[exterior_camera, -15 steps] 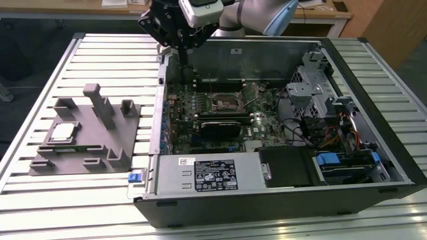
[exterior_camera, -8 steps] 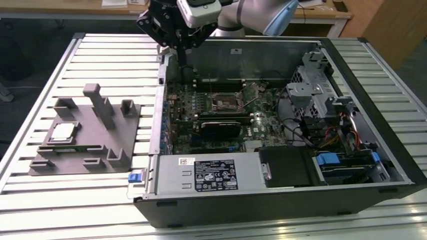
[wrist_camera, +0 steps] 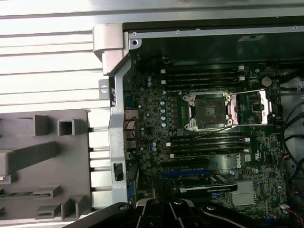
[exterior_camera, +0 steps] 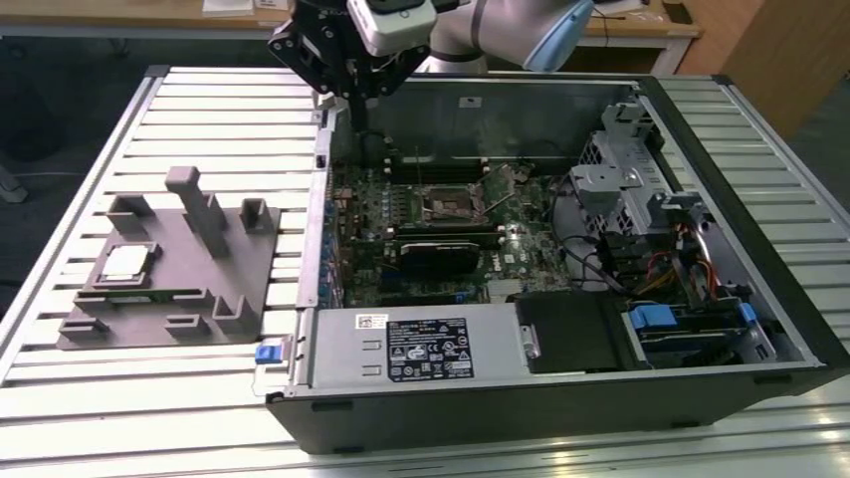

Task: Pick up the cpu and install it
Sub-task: 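Reach for the cpu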

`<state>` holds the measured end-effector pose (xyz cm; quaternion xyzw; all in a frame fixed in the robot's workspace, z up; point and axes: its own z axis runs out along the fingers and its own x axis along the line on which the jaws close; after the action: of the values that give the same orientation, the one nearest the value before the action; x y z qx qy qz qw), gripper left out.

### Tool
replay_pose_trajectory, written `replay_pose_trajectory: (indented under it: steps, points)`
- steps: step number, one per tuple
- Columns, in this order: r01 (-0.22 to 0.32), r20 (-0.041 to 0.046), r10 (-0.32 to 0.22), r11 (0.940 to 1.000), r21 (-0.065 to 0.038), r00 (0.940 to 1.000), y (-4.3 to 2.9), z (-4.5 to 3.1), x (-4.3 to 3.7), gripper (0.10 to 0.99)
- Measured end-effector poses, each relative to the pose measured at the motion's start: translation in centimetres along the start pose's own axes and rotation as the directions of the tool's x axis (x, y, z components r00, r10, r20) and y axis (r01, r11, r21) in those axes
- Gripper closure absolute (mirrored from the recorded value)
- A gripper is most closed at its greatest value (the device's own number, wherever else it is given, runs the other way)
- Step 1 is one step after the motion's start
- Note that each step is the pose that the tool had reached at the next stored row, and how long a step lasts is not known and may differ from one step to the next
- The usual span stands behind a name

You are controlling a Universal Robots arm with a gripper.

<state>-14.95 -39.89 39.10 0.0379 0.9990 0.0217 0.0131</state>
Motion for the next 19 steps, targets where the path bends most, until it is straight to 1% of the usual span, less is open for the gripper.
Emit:
replay_pose_trajectory:
  steps: [19]
  points:
    - [0.0,-0.0002,0.0,1.0,0.0,1.0,-0.05,0.07,0.62,0.98]
